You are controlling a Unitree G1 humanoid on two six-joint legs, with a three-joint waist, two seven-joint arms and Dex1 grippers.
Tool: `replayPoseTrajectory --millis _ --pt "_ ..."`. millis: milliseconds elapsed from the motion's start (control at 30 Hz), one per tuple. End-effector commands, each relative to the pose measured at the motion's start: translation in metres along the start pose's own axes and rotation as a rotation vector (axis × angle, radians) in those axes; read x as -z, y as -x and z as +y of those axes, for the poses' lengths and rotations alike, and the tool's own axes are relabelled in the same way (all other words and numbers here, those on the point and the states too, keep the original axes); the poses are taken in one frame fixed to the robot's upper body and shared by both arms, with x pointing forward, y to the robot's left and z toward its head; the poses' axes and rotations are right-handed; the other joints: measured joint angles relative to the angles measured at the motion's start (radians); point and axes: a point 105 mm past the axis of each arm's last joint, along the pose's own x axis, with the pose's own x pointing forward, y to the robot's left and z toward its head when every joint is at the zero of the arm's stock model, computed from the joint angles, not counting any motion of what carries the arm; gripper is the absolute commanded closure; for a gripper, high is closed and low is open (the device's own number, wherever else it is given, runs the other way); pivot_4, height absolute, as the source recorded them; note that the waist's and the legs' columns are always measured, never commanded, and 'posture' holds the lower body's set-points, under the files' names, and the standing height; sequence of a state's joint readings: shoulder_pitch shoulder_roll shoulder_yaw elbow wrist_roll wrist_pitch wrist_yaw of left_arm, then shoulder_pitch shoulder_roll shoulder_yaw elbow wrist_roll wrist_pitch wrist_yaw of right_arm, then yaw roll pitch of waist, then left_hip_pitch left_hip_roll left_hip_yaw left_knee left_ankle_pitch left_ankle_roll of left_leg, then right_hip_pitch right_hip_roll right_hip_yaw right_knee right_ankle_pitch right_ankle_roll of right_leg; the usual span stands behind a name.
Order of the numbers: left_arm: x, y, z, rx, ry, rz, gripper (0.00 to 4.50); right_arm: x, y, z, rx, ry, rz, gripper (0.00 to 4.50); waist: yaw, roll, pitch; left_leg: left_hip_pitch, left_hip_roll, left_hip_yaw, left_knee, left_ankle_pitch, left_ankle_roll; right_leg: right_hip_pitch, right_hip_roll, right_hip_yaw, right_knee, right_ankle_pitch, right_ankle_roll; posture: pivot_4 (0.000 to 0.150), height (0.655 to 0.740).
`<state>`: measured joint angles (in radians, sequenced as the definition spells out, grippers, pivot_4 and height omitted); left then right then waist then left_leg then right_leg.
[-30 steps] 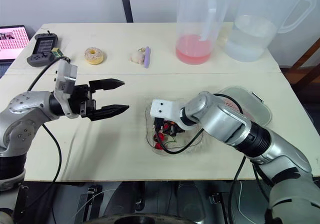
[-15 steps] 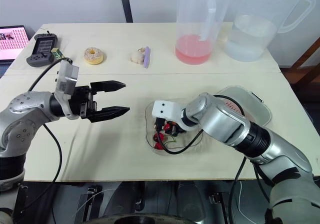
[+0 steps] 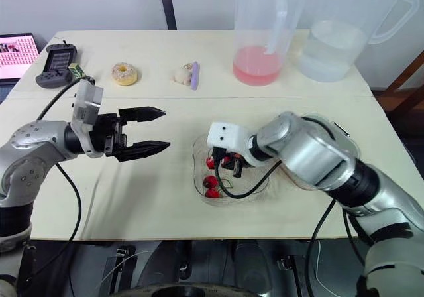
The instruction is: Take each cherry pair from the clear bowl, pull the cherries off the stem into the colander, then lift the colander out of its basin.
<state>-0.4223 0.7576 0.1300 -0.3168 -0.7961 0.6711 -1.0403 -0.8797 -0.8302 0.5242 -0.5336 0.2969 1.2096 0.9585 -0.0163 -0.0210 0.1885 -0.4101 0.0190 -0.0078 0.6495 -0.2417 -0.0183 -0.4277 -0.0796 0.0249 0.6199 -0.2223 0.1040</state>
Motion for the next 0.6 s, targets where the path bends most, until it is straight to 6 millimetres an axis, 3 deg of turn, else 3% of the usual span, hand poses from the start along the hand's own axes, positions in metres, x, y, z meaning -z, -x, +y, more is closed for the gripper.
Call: replayPoseTrajectory --millis 33,133,267,333,433,600 --pt "-0.021 -0.001 0.005 -0.015 -0.056 -0.069 0.00 -0.031 0.030 -0.012 0.113 0.160 -0.181 3.51 0.002 0.000 0.000 0.000 0.000 0.000 0.000 0.000 0.000 0.000 0.000 0.000 0.000 0.000 0.000 0.150 0.7400" --pt "-0.040 -0.006 0.016 -0.032 -0.055 -0.148 0.00 -0.041 0.052 -0.020 0.220 0.264 -0.260 3.51 0.006 -0.001 0.000 0.000 0.000 0.000 0.000 0.000 0.000 0.001 0.000 0.000 0.000 0.000 0.000 0.150 0.7400" --pt "-0.053 -0.013 0.026 -0.012 -0.005 -0.200 0.00 -0.044 0.066 -0.056 0.536 0.426 -0.265 3.51 0.001 -0.001 0.000 0.000 -0.001 0.000 0.001 0.000 0.000 0.001 0.000 0.000 -0.001 0.000 0.001 0.150 0.7400" --pt "-0.054 -0.018 0.030 0.006 0.033 -0.212 0.00 -0.047 0.075 -0.070 0.765 0.648 -0.235 3.51 -0.001 -0.001 0.000 0.000 -0.001 0.000 0.000 0.000 0.000 0.001 0.000 0.000 -0.001 0.000 0.001 0.150 0.7400" --pt "-0.058 -0.029 0.033 0.036 0.063 -0.208 0.00 -0.047 0.084 -0.075 0.944 0.894 -0.194 3.51 0.000 -0.002 0.001 0.000 -0.001 0.000 -0.001 0.000 0.000 0.001 0.000 0.000 -0.001 0.000 0.001 0.150 0.7400" --pt "-0.067 -0.050 0.039 0.052 0.080 -0.199 0.00 -0.051 0.082 -0.072 1.041 1.083 -0.188 3.51 0.000 -0.002 0.001 -0.001 -0.001 0.000 0.000 0.000 0.000 0.000 0.000 0.001 -0.001 0.000 0.002 0.150 0.7400"
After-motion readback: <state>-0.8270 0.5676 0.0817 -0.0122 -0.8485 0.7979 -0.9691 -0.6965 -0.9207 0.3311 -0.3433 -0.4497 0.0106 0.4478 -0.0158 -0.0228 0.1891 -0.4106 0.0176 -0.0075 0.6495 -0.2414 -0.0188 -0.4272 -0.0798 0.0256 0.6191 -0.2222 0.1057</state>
